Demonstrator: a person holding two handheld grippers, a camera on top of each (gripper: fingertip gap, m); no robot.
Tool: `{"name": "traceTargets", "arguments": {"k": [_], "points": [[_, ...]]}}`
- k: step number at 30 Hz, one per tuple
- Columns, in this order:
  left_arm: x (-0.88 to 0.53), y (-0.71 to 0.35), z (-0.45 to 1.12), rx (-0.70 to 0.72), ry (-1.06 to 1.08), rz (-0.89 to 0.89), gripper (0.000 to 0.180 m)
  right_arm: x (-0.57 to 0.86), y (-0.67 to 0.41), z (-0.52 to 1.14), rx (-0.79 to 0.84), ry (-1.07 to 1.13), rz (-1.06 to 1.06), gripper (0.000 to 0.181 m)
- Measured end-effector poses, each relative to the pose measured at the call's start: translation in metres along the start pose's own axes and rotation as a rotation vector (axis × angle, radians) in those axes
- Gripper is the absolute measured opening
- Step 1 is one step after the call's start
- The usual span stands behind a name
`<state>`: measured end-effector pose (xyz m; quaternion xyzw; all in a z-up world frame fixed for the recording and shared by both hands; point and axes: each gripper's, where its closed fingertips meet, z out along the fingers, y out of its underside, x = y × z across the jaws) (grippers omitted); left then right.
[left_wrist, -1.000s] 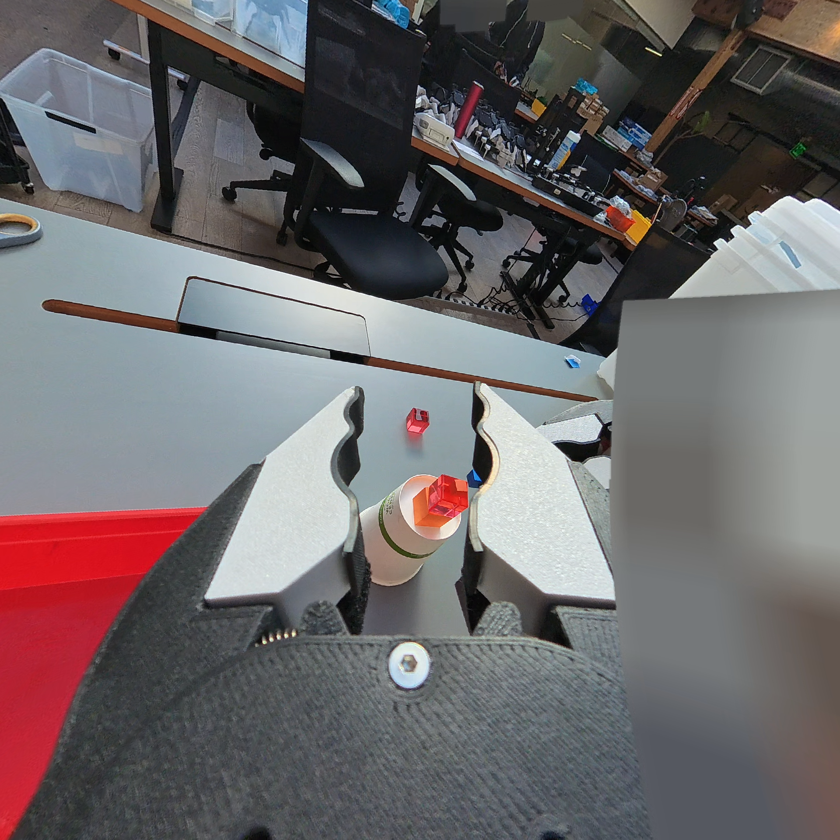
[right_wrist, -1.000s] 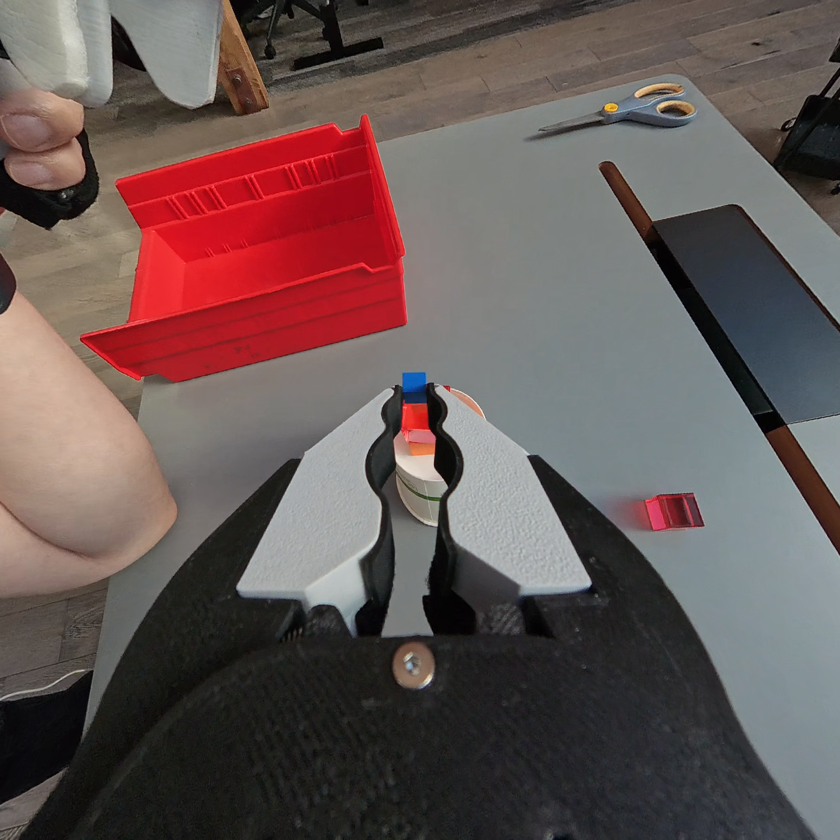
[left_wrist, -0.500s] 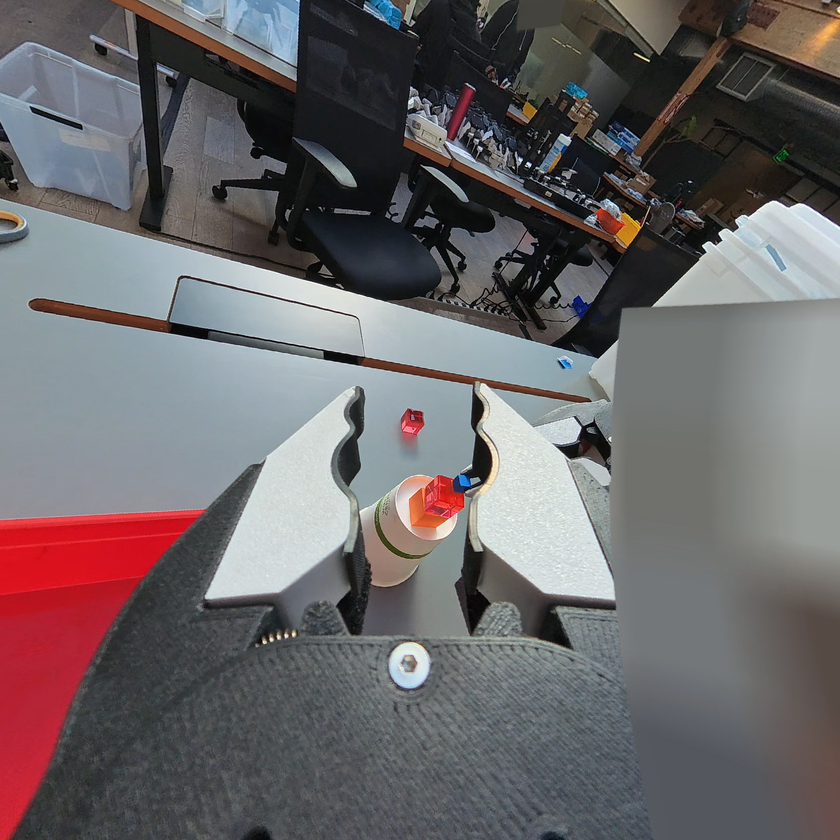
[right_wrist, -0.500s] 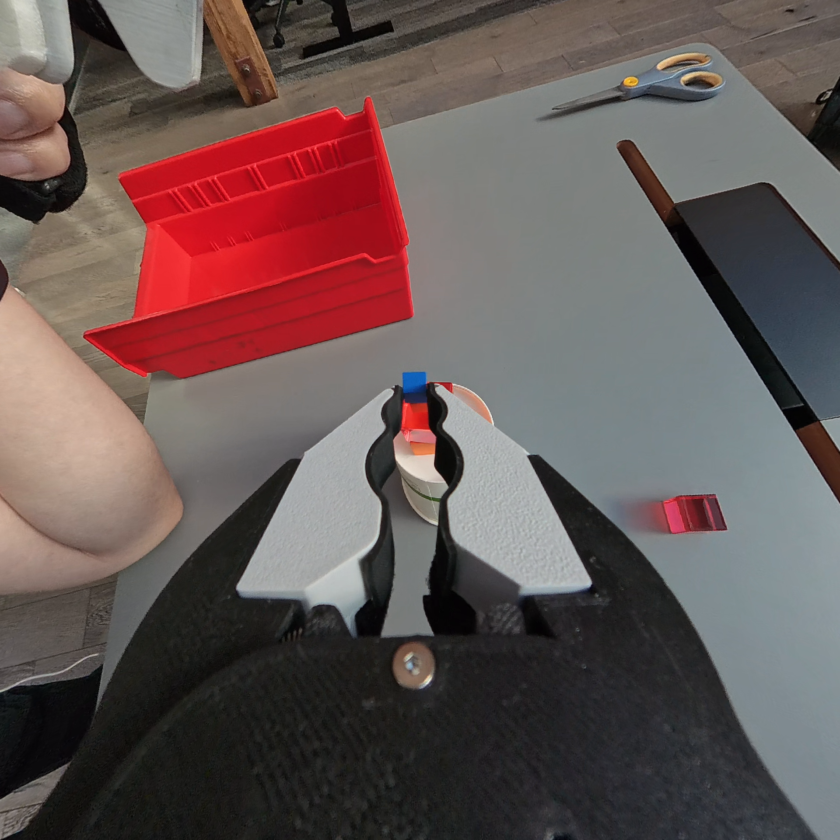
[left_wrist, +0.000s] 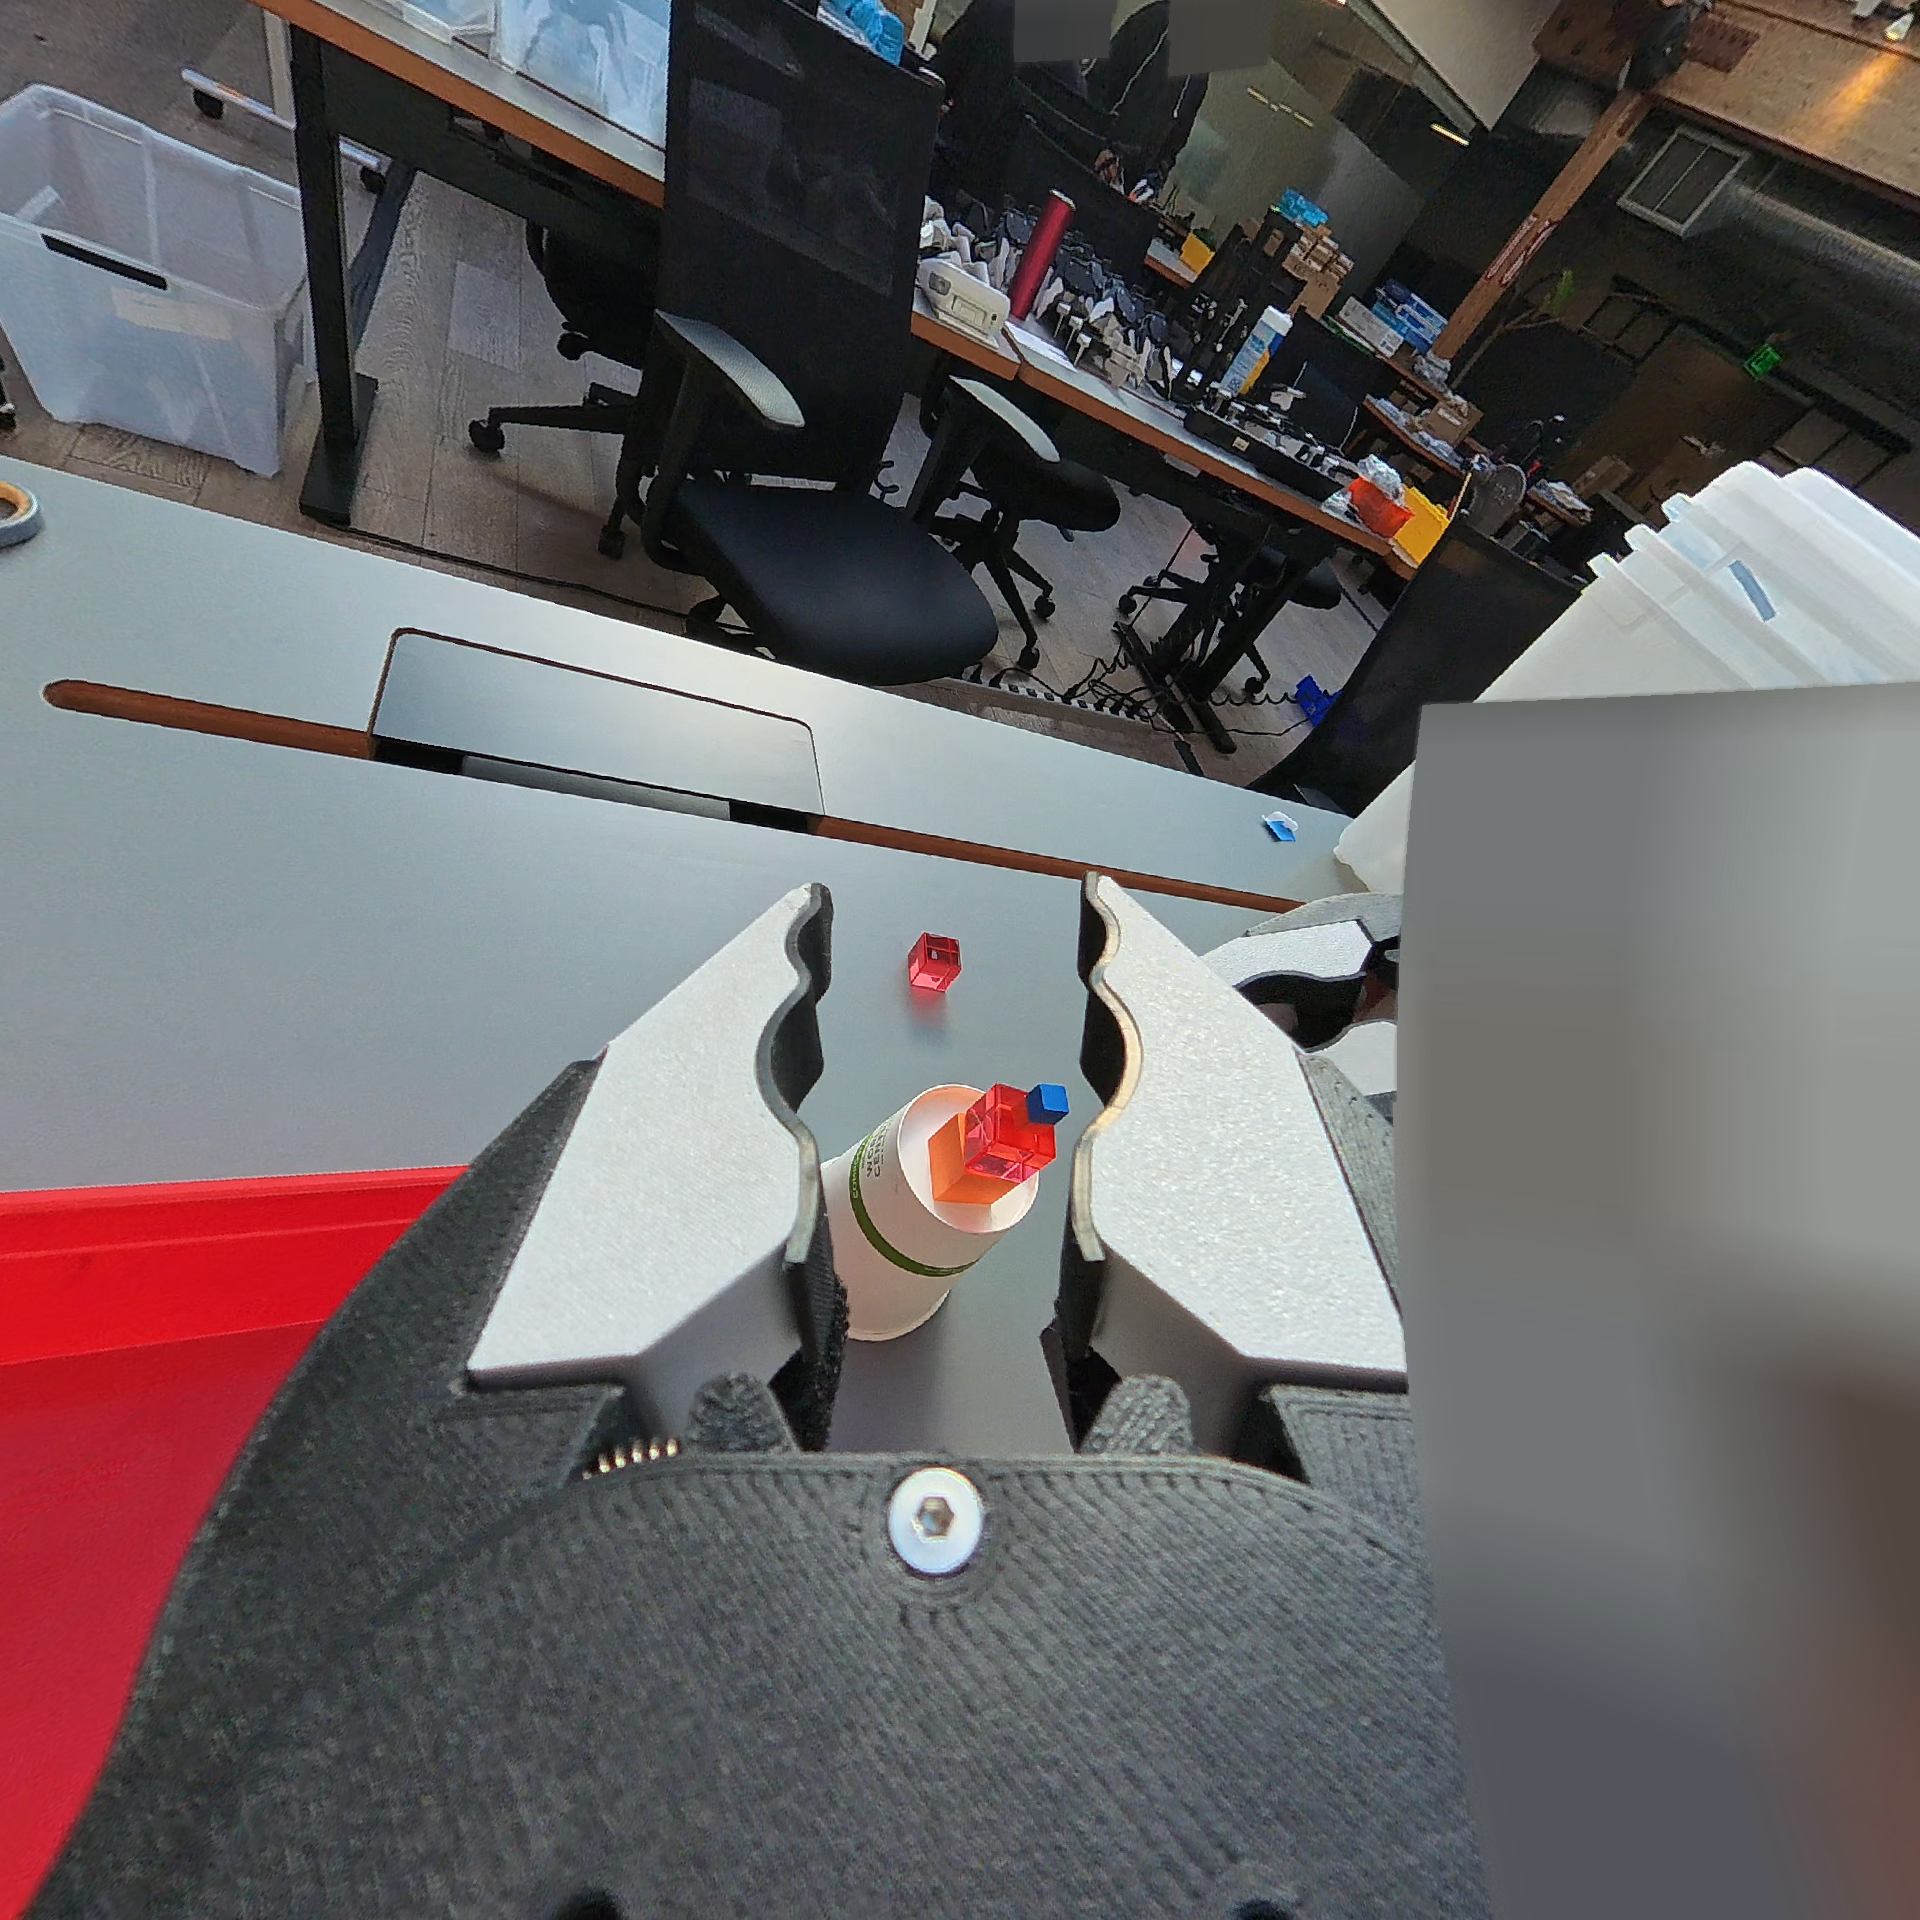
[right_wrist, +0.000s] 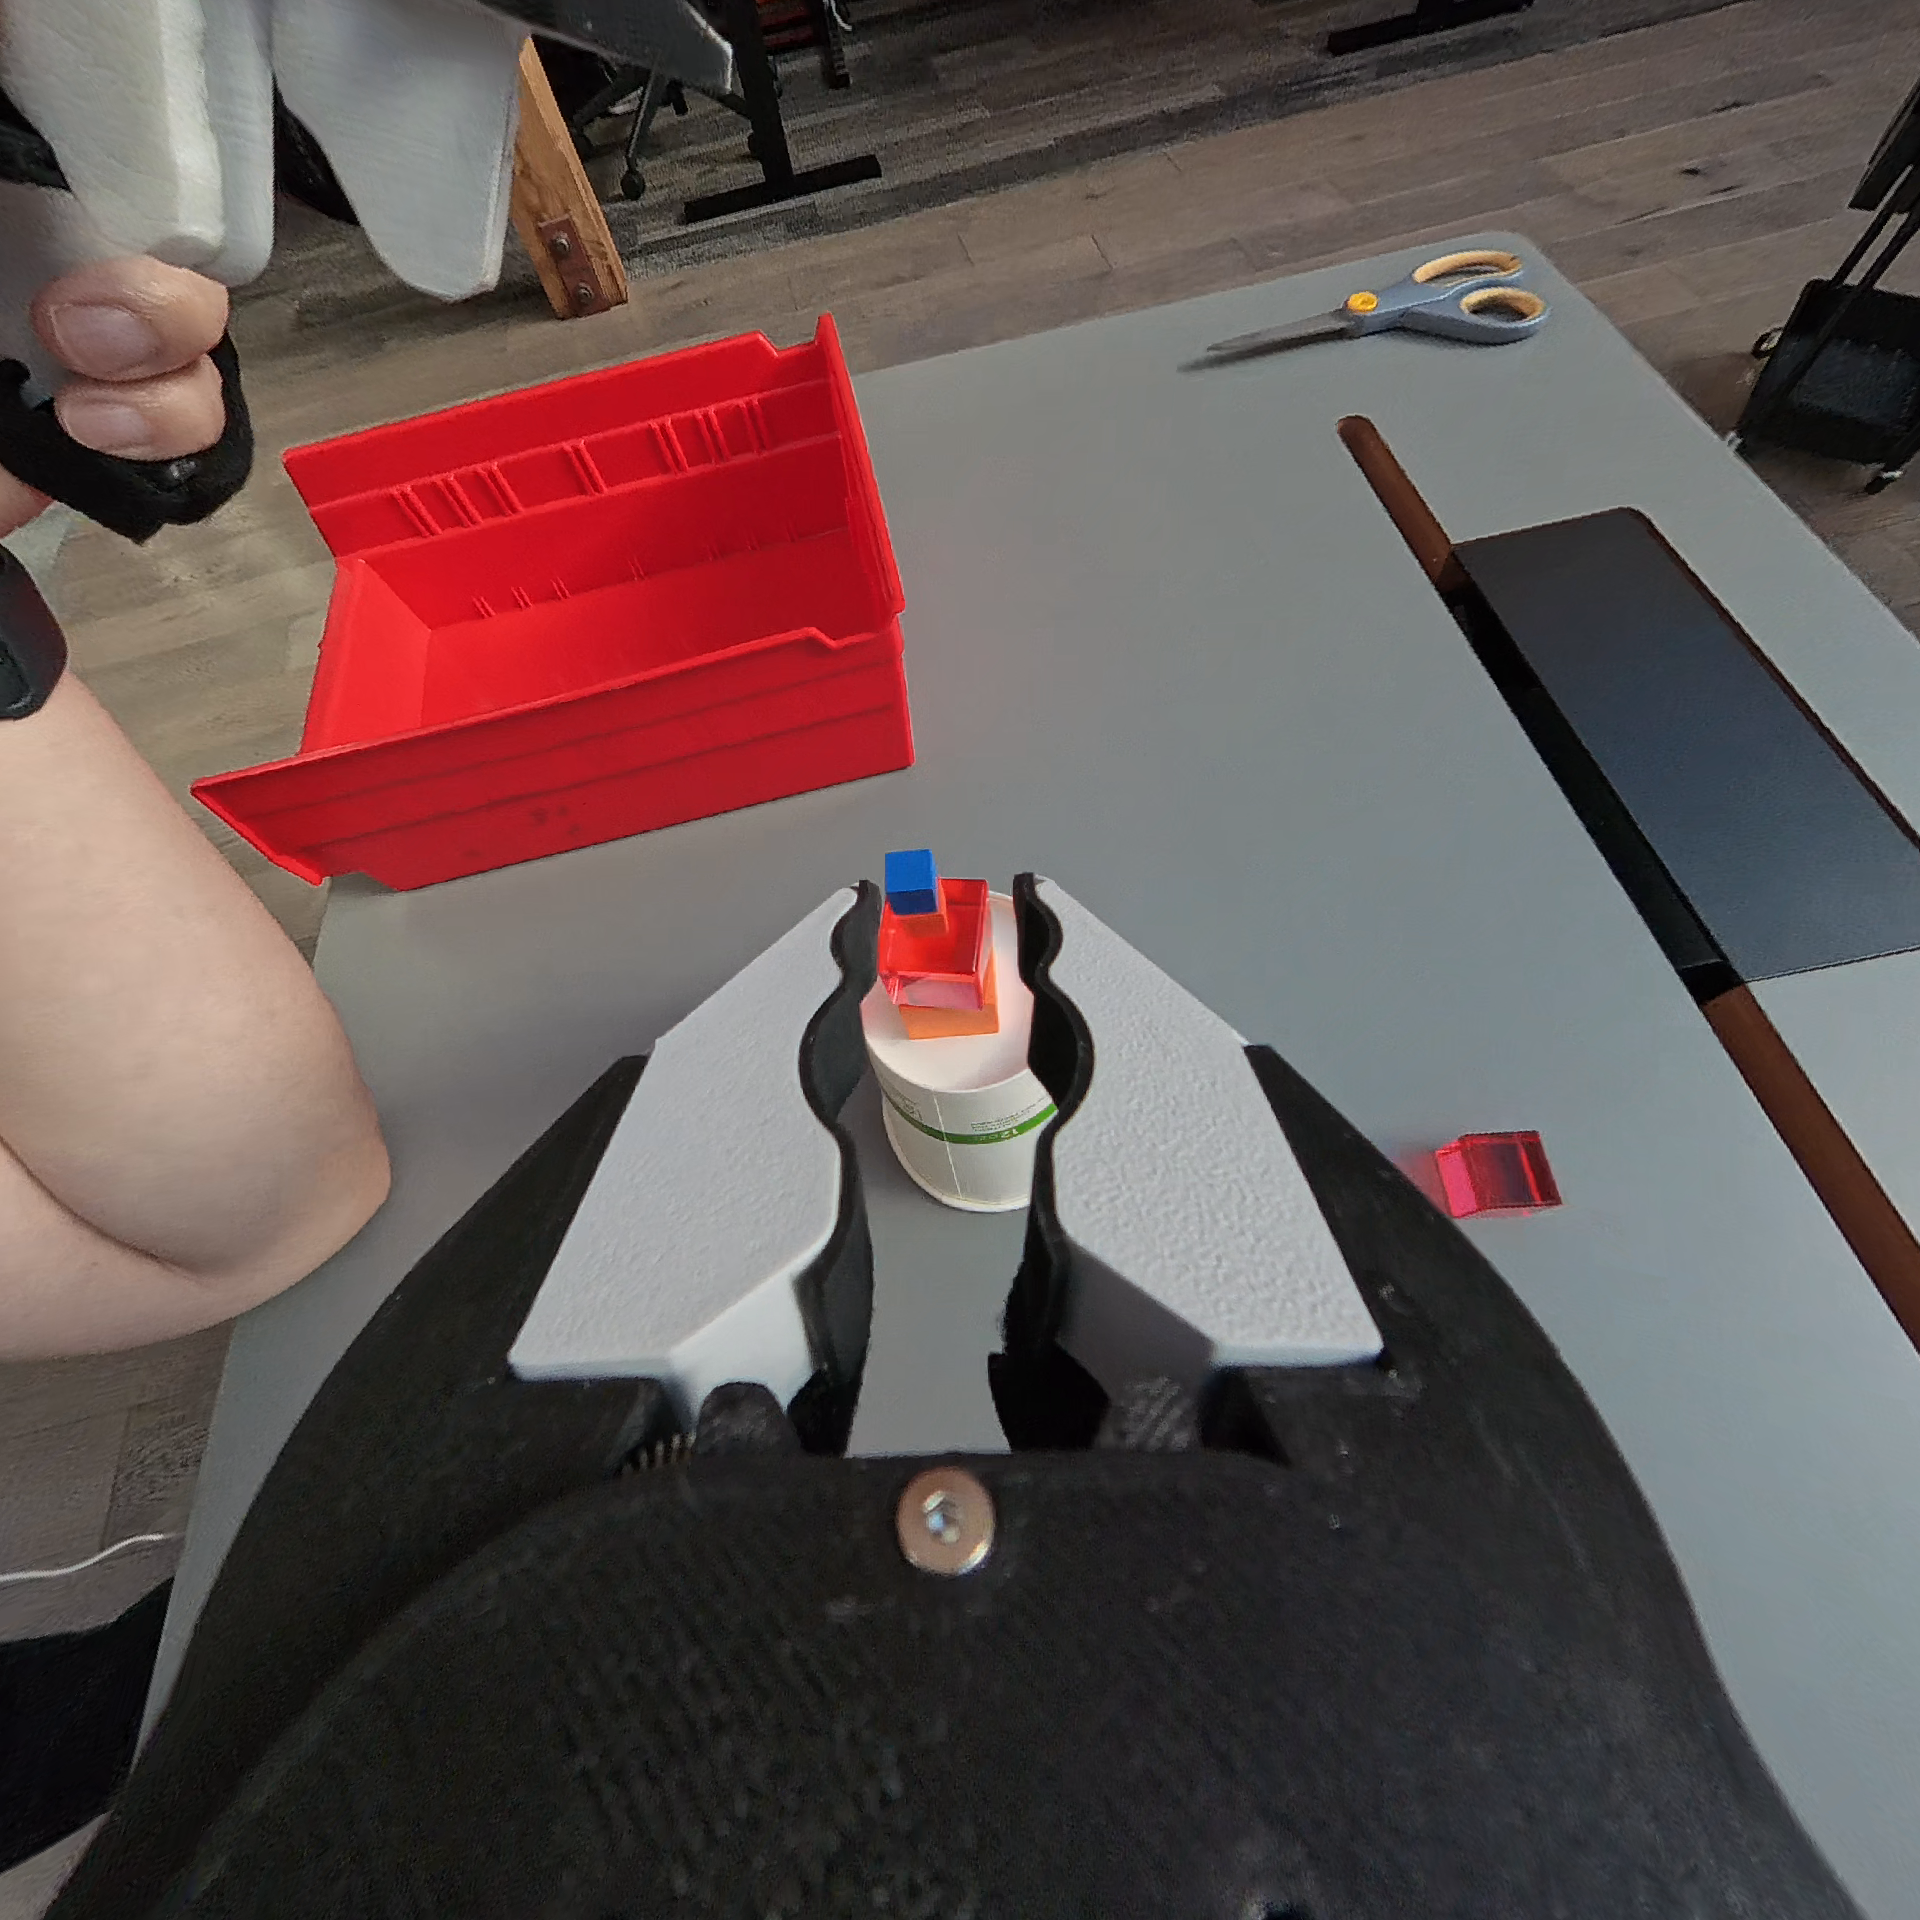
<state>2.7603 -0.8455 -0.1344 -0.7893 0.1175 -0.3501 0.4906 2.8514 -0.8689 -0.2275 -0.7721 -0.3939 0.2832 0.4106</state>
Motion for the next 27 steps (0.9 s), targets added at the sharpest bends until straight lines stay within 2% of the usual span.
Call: {"name": "traceTargets", "arguments": {"k": [4, 6, 8, 12, 19, 22, 27], "points": [[-0.001, -0.001, -0.001, 0.005, 0.002, -0.006, 0.046, 0.066, -0.014, -0.031, 0.256, 0.209, -0.045, 0.031], [-0.001, -0.001, 0.000, 0.006, 0.004, -0.007, 0.046, 0.111, 0.025, -0.020, 0.190, 0.316, -0.053, 0.059], [0.001, 0.000, 0.001, 0.002, 0.006, -0.002, 0.046, 0.137, 0.071, 0.001, 0.068, 0.346, -0.049, 0.061], [0.005, 0.003, 0.006, -0.020, 0.013, 0.009, 0.046, 0.167, 0.114, 0.027, -0.008, 0.401, -0.019, 0.061], [0.011, 0.005, 0.009, -0.034, 0.035, 0.016, 0.046, 0.194, 0.141, 0.050, -0.081, 0.384, 0.049, 0.048], [0.012, 0.006, 0.010, -0.037, 0.044, 0.015, 0.046, 0.193, 0.142, 0.056, -0.092, 0.348, 0.055, 0.031], [0.009, 0.007, 0.012, -0.044, 0.042, 0.006, 0.046, 0.191, 0.142, 0.061, -0.111, 0.344, 0.029, 0.027]]}}
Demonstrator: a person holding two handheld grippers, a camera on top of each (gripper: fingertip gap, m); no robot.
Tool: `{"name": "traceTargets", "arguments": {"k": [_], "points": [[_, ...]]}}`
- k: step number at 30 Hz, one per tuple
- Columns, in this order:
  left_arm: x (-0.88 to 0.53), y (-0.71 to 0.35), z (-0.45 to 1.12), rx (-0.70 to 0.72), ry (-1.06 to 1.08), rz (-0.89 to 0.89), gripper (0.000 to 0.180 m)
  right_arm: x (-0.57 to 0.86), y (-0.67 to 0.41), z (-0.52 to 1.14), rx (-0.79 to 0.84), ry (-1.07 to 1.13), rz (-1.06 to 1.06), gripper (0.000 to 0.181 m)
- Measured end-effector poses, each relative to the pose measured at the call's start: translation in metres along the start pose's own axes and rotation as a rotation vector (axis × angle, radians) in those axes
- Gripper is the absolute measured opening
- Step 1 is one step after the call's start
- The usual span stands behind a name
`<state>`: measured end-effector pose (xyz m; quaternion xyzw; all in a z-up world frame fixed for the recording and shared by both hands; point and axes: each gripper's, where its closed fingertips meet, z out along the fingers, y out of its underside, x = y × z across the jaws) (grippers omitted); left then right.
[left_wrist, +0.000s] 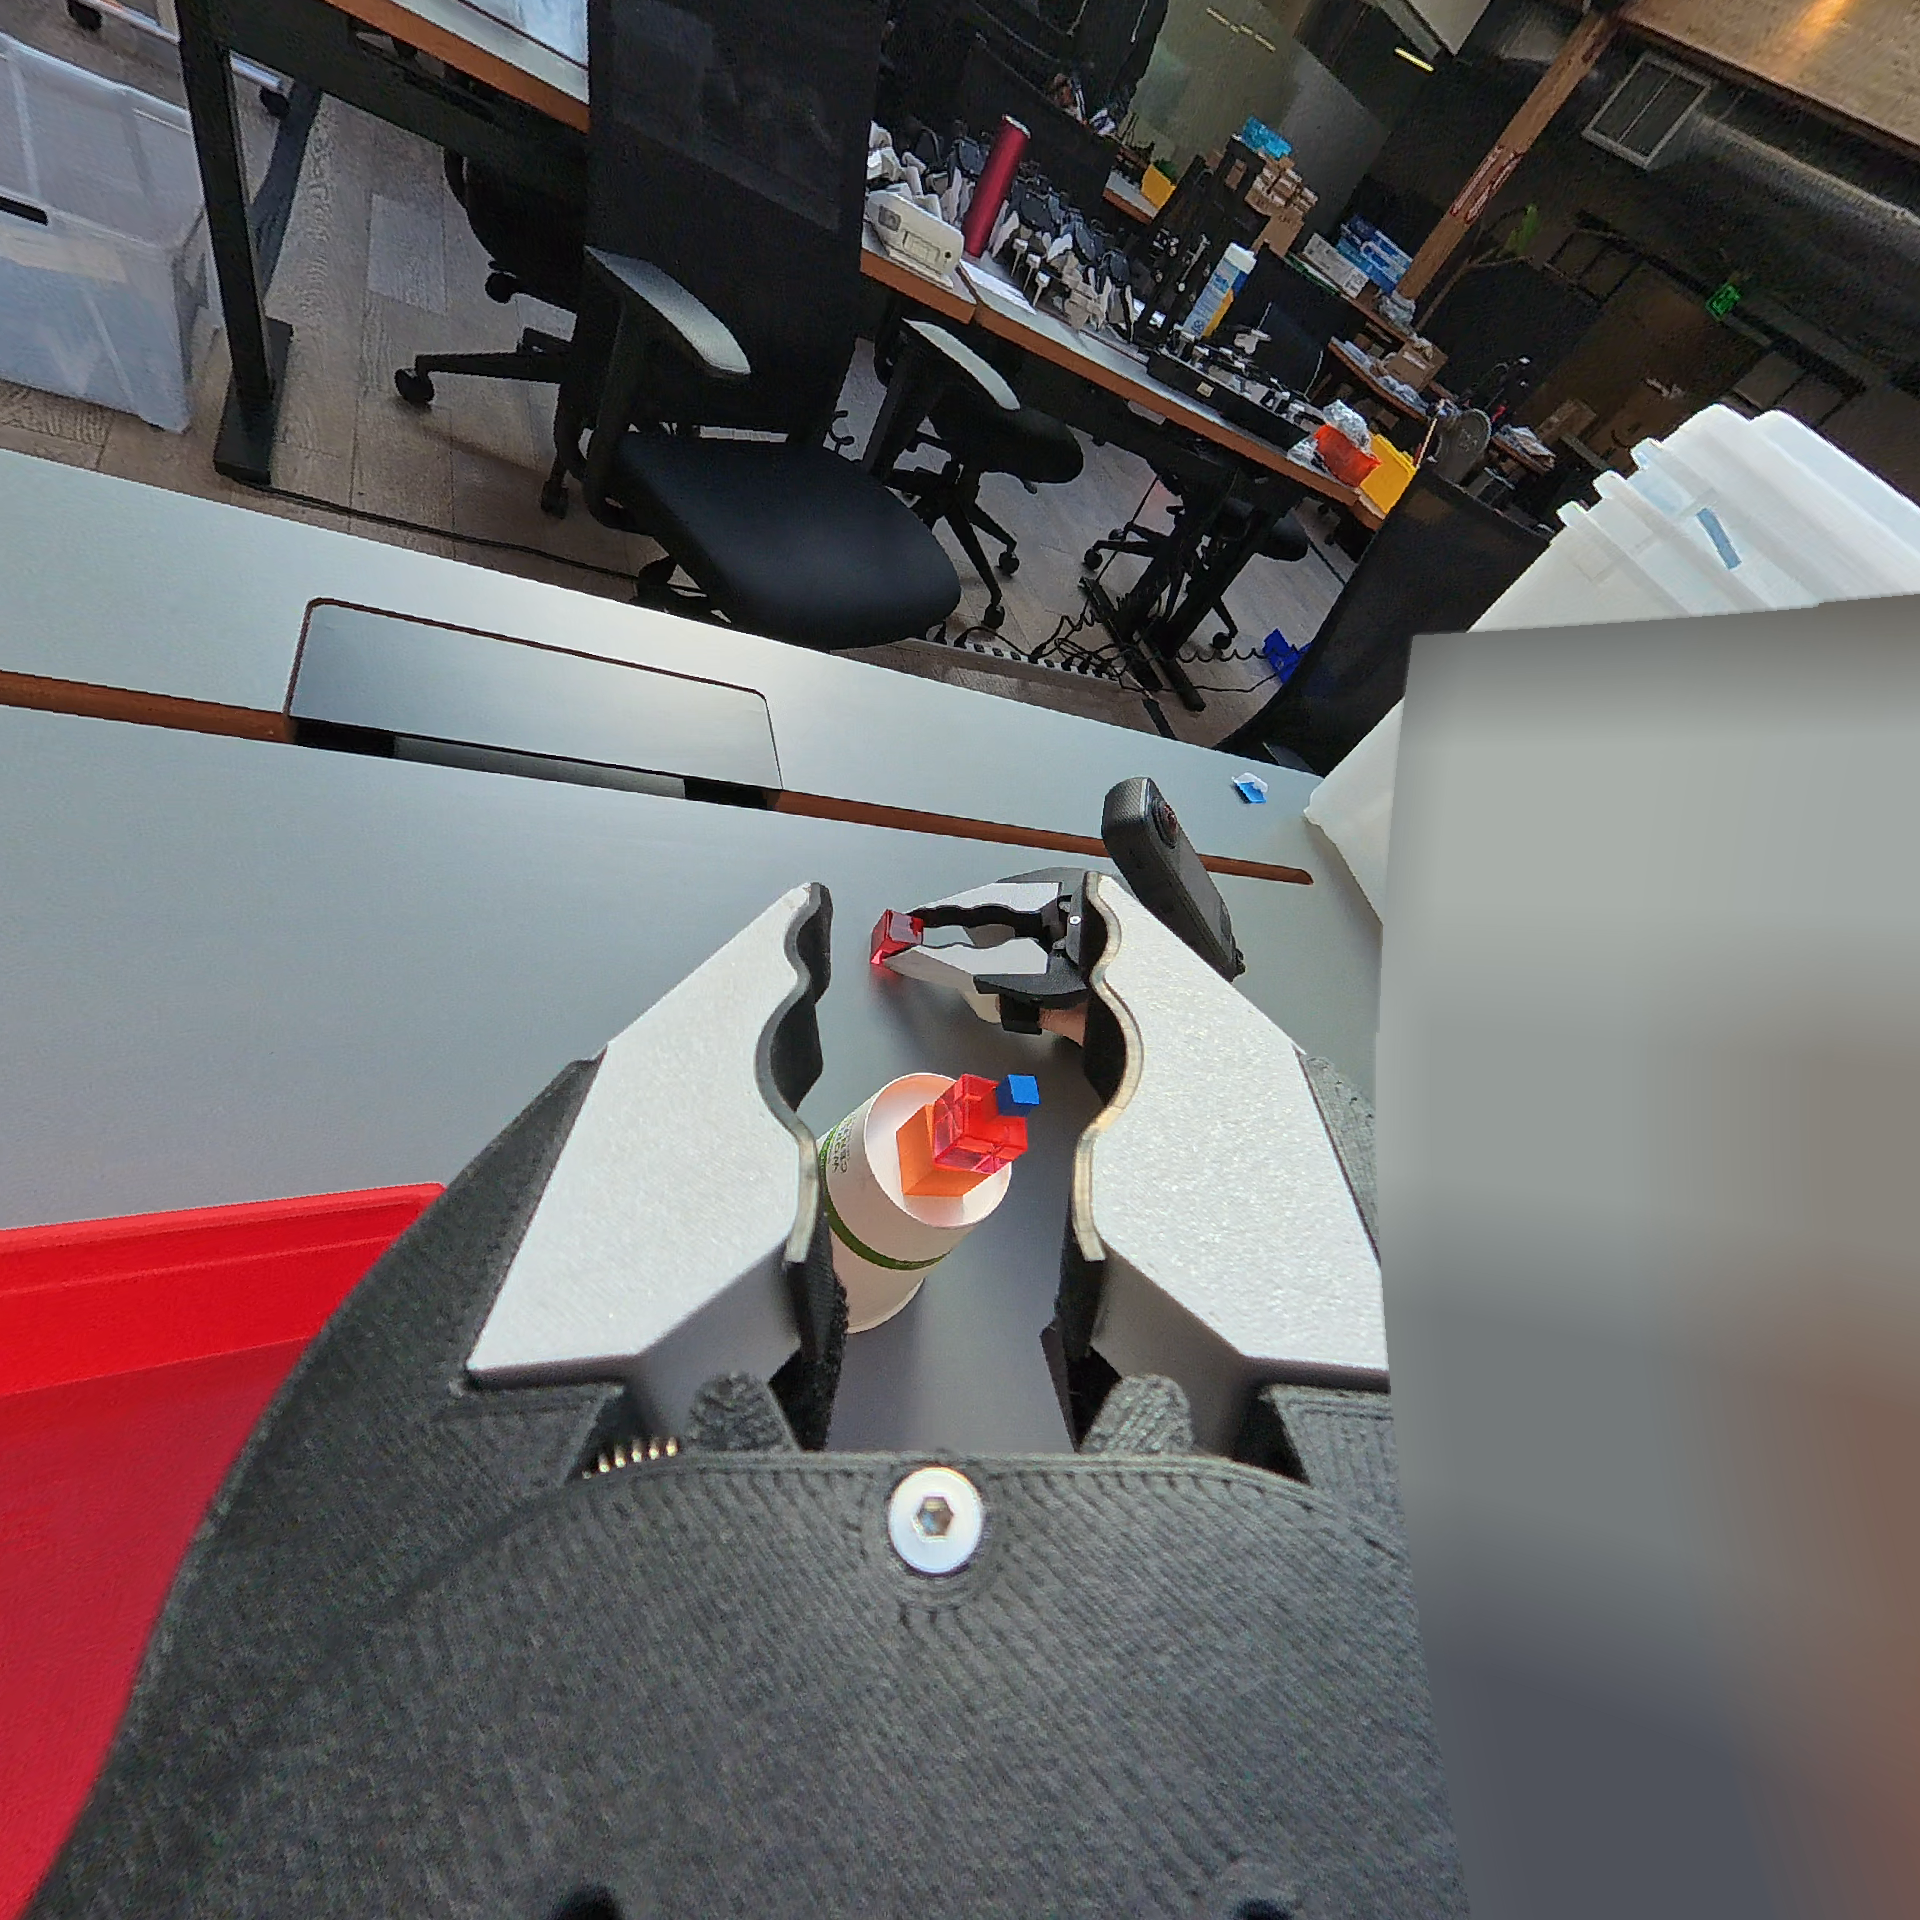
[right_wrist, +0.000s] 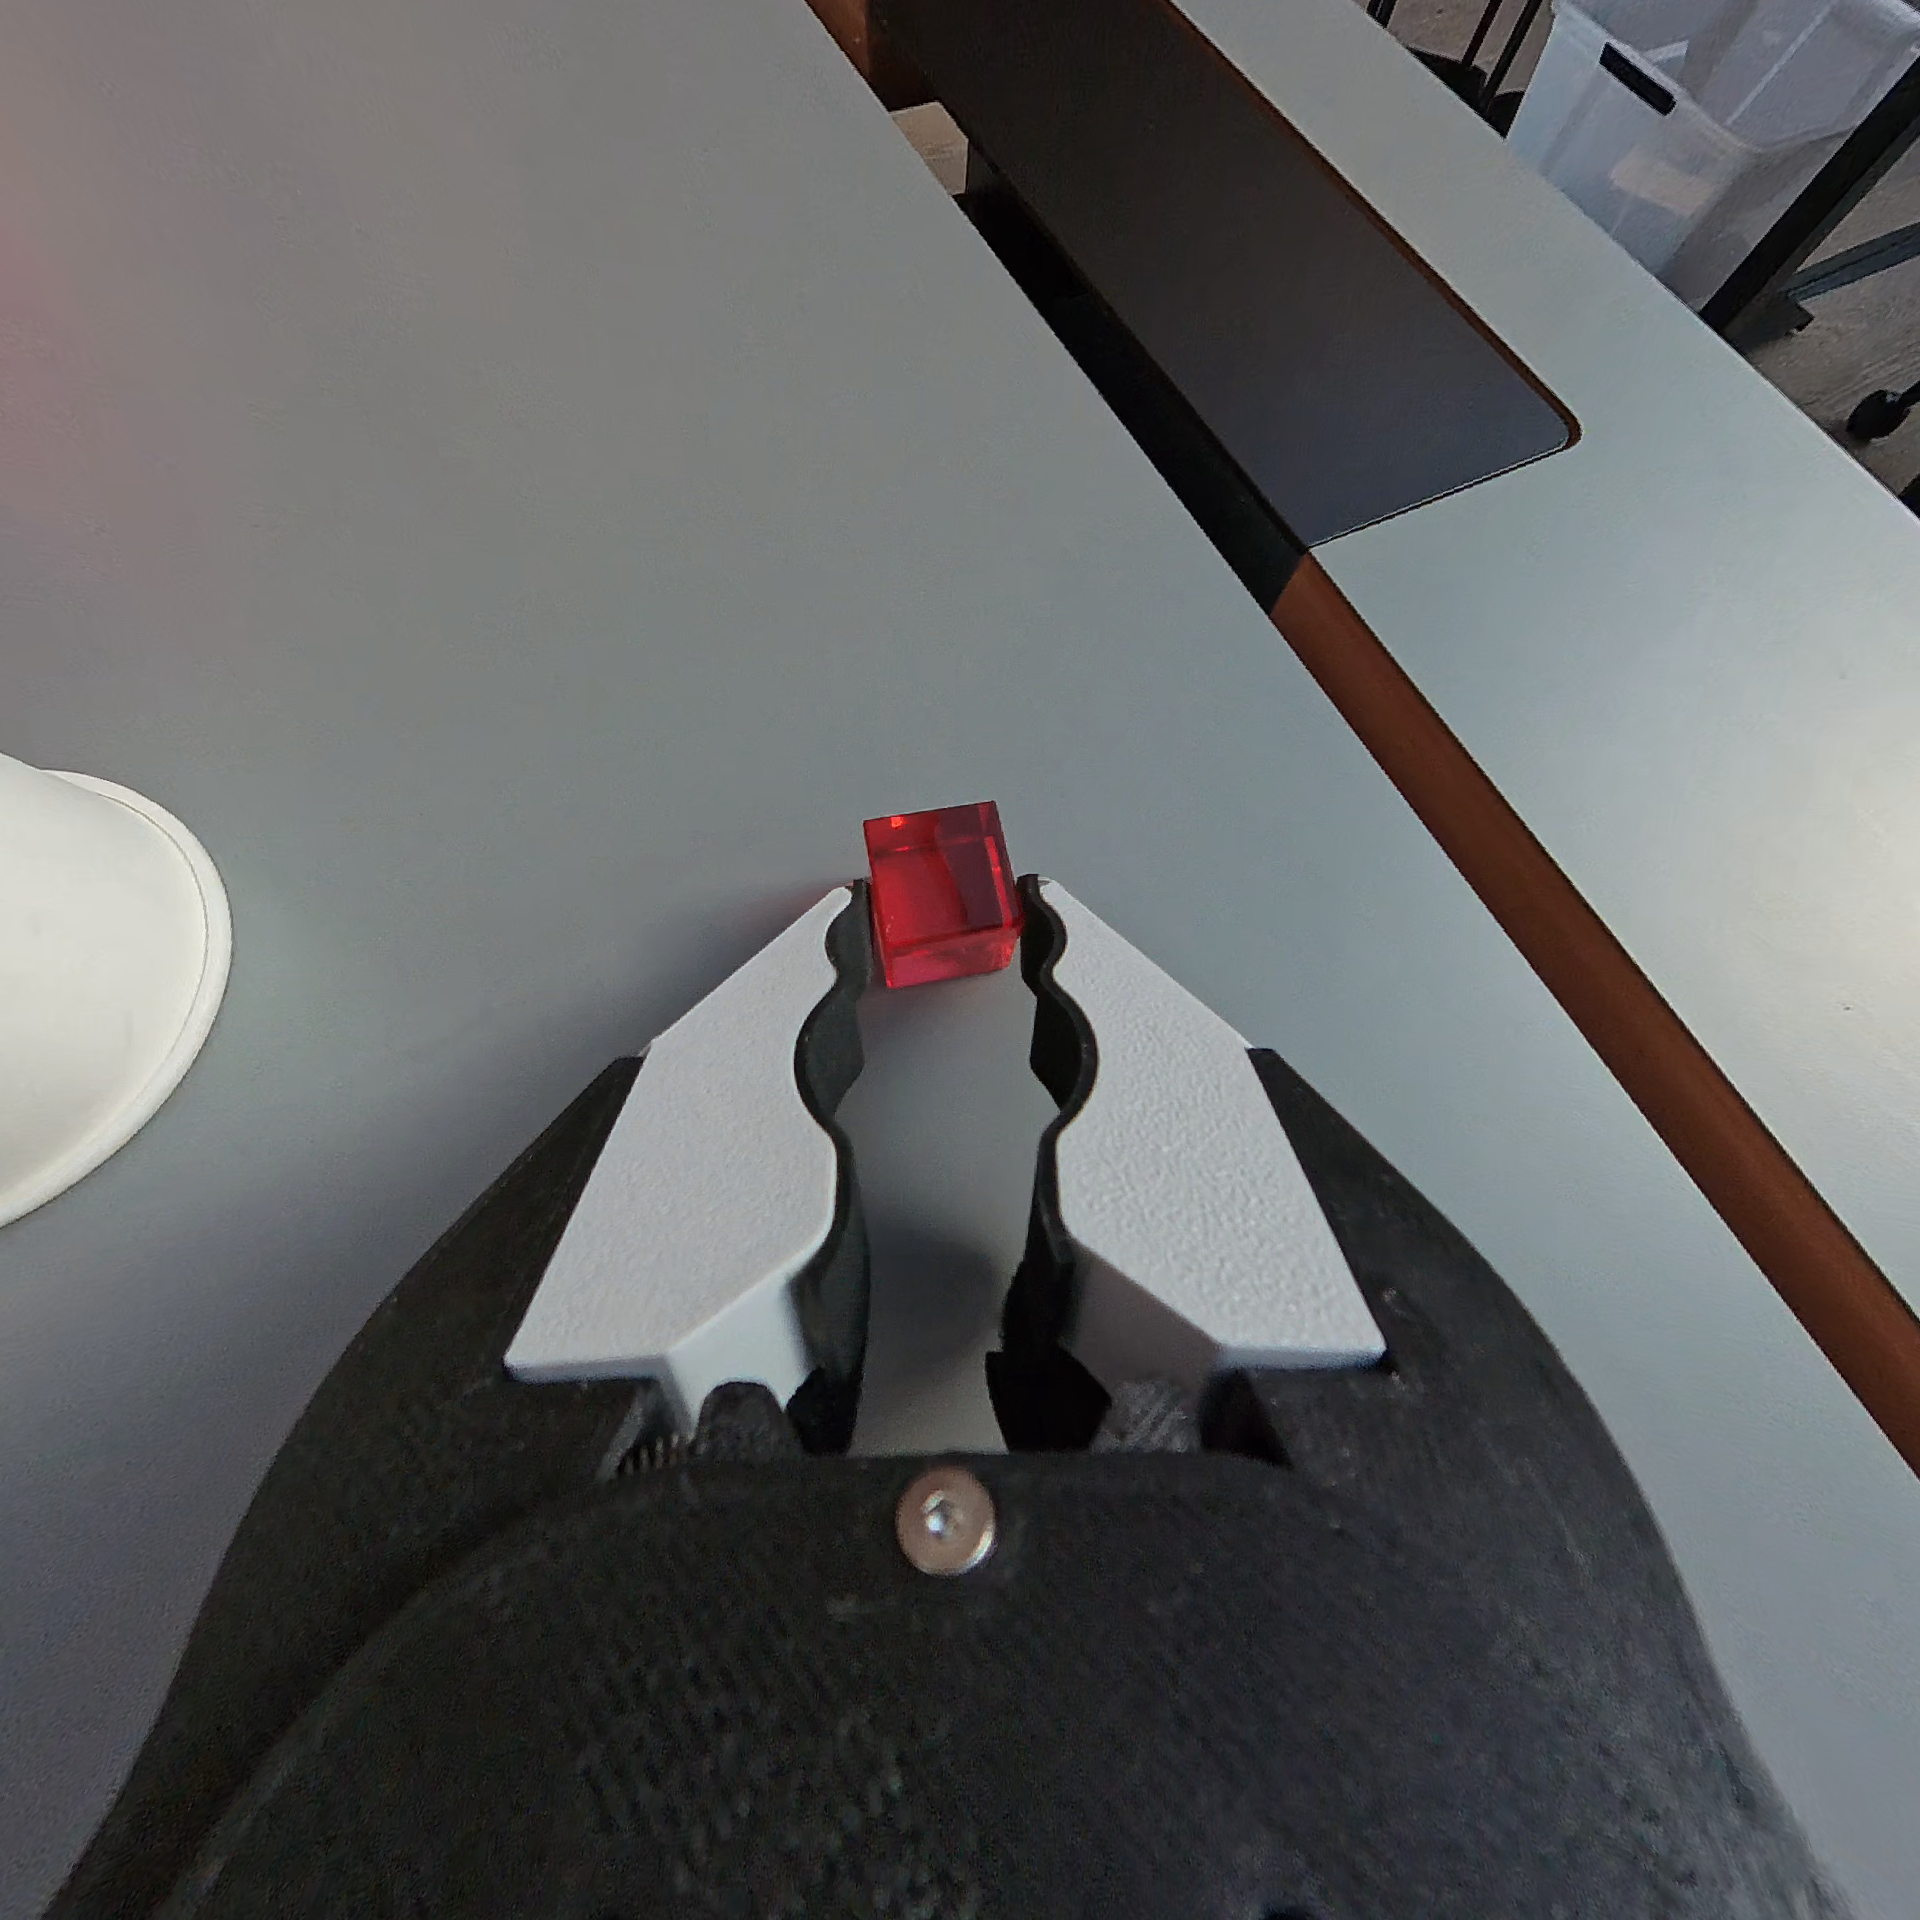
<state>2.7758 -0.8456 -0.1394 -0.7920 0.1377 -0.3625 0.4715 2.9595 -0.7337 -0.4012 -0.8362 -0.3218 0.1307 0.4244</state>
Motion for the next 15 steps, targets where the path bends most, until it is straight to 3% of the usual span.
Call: {"name": "traceTargets", "arguments": {"k": [9, 15], "points": [[-0.011, -0.002, -0.004, 0.013, -0.026, -0.023, 0.046, -0.011, -0.045, -0.043, 0.100, -0.033, 0.110, 0.026], [-0.012, -0.001, -0.005, 0.013, -0.027, -0.024, 0.046, -0.102, -0.142, -0.153, 0.298, -0.220, 0.092, 0.025]]}}
